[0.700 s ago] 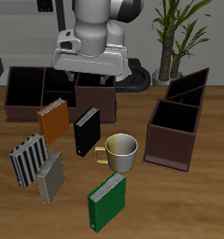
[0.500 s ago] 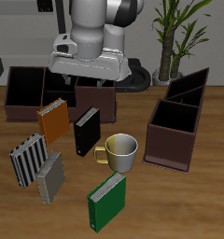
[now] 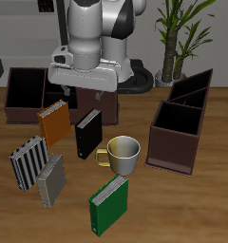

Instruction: Place the black book into the left desk caddy's left compartment

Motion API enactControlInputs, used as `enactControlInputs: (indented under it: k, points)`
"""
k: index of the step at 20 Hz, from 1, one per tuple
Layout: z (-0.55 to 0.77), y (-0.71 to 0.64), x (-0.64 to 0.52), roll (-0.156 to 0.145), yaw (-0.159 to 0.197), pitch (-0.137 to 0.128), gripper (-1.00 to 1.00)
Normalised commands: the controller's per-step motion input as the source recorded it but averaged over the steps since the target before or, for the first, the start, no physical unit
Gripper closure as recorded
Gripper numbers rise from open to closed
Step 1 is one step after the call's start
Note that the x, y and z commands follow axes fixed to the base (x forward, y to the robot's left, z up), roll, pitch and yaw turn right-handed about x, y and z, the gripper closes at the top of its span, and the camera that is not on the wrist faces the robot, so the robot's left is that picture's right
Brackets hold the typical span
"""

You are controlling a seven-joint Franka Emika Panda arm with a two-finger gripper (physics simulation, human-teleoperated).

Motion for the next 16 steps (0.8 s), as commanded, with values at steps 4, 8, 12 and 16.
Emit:
enactControlInputs:
  k: [4, 8, 12, 16]
  points:
    - [-0.29, 0.02, 0.04, -0.01, -0.041, -0.019, -1.0]
    - [-0.27, -0.09, 0.01, -0.023, -0.064, -0.022, -1.0]
    - [-0.25, -0.03, -0.04, -0.028, -0.033, -0.015, -1.0]
    - [-0.33, 0.1, 0.01, -0.006, -0.037, 0.034, -1.0]
